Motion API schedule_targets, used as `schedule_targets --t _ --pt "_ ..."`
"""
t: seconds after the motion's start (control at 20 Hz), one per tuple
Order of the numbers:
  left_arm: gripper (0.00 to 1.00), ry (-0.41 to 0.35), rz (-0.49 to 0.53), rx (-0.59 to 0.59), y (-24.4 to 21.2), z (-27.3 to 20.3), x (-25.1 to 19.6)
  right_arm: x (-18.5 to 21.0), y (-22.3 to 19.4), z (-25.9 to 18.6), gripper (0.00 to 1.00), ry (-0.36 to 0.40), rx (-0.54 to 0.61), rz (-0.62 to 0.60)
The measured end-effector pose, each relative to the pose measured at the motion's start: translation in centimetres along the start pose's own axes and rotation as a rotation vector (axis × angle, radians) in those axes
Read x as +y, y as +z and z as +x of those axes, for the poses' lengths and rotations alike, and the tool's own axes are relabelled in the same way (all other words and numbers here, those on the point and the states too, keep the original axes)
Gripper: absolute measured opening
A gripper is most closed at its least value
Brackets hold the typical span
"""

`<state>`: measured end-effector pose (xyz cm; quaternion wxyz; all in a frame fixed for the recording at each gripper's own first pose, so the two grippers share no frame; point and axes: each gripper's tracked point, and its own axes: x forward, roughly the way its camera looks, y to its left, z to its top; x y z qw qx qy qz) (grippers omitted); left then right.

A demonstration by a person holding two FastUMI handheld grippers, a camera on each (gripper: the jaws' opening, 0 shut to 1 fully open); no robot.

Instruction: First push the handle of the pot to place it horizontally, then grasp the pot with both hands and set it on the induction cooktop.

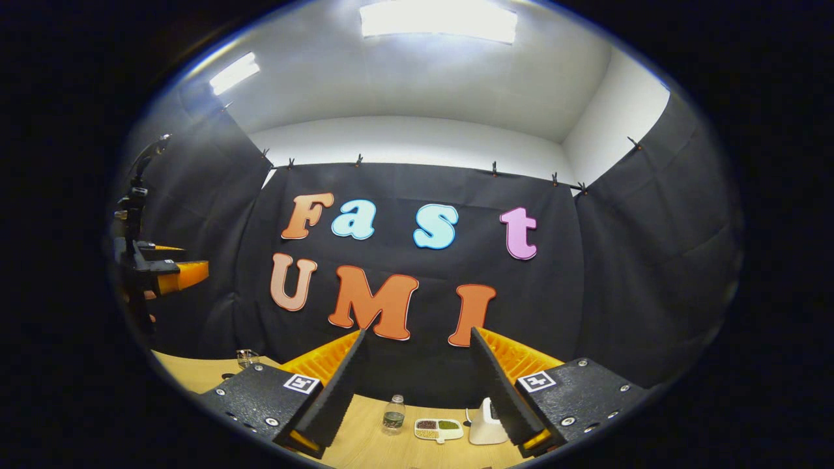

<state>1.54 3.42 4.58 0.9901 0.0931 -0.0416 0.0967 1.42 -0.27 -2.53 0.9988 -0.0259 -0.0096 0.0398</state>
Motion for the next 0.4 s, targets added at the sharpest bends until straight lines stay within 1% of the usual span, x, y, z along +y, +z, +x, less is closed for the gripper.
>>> schedule_targets --t 0.1,0.2,0.25,0.3,0.35,0.4 --pt "0.99 -0.001 -0.022 -0.017 0.5 -0.2 -0.3 0.2 0.3 -0.2 0.95 0.018 0.001 0.013" --pt "0.99 -0.003 -0.033 -0.032 1.0 -0.3 -0.6 -0.1 0.5 -0.2 0.95 0.021 0.004 0.026" --pt "0.99 -0.007 -0.034 -0.039 1.3 -0.5 -0.9 -0.2 0.4 -0.2 0.97 0.021 0.007 0.033" --pt "0.99 -0.009 -0.035 -0.052 1.6 -0.5 -1.1 -0.4 0.2 -0.2 0.95 0.02 0.011 0.039" --pt "0.99 -0.004 -0.03 -0.076 2.2 -0.4 -1.1 -0.6 0.0 -0.3 0.95 0.016 0.016 0.043" --pt "0.99 0.012 -0.025 -0.091 2.5 0.1 -0.5 -1.1 -0.2 -0.2 0.95 -0.005 0.019 0.04"
